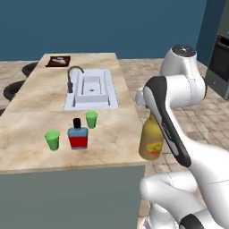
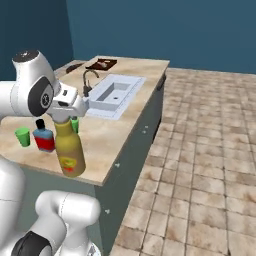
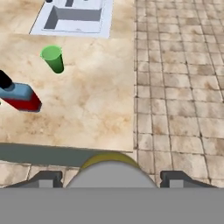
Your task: Place the drinks on the dining counter in a tight cluster.
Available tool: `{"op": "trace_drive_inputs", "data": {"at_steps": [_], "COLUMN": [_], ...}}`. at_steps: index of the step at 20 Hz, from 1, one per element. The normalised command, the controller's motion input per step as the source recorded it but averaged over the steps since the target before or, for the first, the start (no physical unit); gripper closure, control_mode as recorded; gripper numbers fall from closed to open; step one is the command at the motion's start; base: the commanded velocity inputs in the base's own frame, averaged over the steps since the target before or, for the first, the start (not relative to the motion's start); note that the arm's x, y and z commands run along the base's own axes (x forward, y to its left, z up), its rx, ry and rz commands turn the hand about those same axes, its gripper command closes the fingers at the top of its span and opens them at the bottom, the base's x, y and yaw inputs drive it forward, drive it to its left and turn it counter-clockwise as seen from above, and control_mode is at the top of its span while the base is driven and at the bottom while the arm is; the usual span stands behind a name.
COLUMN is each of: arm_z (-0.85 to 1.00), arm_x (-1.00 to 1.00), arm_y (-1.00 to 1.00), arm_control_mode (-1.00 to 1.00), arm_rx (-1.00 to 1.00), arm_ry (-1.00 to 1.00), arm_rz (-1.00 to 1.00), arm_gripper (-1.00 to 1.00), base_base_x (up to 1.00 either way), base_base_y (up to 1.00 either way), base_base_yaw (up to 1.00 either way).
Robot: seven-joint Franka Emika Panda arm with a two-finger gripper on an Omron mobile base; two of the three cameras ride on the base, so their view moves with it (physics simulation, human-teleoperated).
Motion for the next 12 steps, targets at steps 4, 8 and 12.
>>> {"op": "trace_drive_inputs", "data": {"at_steps": [4,8,12], "arm_z": [0.0,0.0,0.0], "arm_x": [0.0,0.0,0.0], "arm_y": [0.0,0.0,0.0], "arm_control_mode": [1.0,1.0,1.0], "arm_rx": [0.0,0.0,0.0], "arm_ry": [0.0,0.0,0.0], "arm_rz": [0.0,0.0,0.0], "arm_gripper": [1.0,1.0,1.0], "base_base_x": [0.23,0.26,0.28], "base_base_y": [0.38,0.22,0.35], "base_base_yaw": [-0.24,-0.11,-0.13]}}
